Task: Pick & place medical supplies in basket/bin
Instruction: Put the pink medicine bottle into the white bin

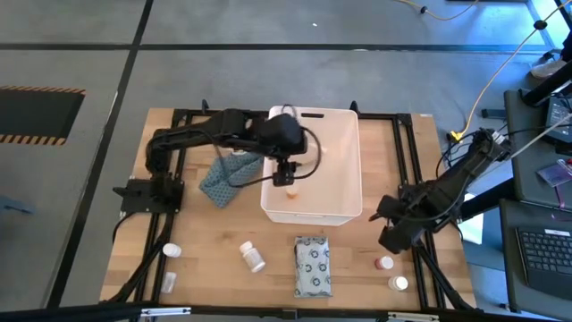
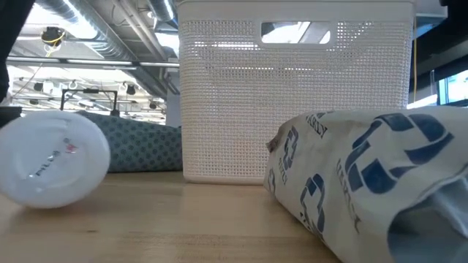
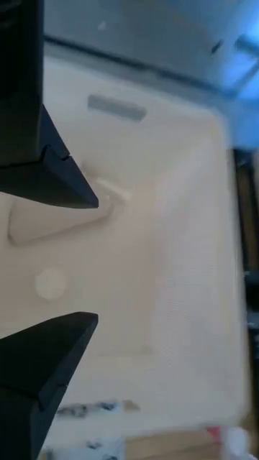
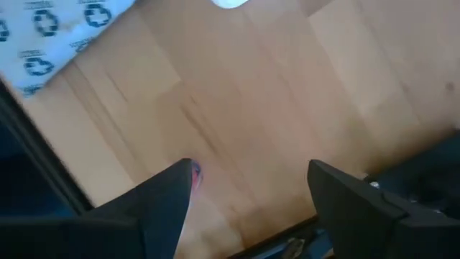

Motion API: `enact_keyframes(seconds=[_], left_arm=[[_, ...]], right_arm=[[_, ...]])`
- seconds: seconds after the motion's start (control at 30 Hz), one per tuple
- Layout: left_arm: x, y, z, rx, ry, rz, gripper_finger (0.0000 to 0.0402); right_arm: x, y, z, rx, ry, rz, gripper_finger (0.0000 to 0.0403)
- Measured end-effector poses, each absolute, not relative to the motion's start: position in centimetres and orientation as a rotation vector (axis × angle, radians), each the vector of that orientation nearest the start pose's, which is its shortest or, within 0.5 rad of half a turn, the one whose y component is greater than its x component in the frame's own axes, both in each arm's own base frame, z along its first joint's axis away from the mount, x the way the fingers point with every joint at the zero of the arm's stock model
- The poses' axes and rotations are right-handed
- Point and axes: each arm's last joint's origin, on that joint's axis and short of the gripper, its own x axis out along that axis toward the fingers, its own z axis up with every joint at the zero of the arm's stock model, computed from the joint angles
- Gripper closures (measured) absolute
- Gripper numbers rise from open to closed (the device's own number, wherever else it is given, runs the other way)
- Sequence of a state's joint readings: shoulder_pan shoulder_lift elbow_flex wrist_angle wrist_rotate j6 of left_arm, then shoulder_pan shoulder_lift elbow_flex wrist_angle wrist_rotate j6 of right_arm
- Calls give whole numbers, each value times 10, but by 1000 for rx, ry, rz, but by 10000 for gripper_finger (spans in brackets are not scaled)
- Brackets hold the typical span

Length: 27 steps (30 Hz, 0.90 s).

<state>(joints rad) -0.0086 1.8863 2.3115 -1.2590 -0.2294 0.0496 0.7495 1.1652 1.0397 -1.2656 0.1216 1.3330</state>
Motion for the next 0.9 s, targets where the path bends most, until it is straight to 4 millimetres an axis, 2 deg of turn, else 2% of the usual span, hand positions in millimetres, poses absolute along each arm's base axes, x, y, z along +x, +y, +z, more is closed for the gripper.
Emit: enact_keyframes(seconds=[0.17, 0.3, 0.4, 0.6, 0.73, 0.9], left_arm=[[318, -34, 478, 196, 676, 271, 160], [288, -56, 477, 212, 621, 189, 160], [268, -59, 463, 198, 566, 143, 160], [221, -42, 416, 124, 462, 111, 160], [182, -33, 389, 71, 313, 112, 160], [147, -25, 353, -2, 130, 119, 160]], right_arm=[[136, 130, 280, 537, 1290, -352, 125], [137, 134, 281, 553, 1261, -317, 125], [140, 137, 282, 571, 1228, -300, 125], [148, 145, 287, 657, 1147, -222, 125], [150, 146, 287, 672, 1131, -209, 125], [149, 145, 287, 685, 1124, -245, 125]])
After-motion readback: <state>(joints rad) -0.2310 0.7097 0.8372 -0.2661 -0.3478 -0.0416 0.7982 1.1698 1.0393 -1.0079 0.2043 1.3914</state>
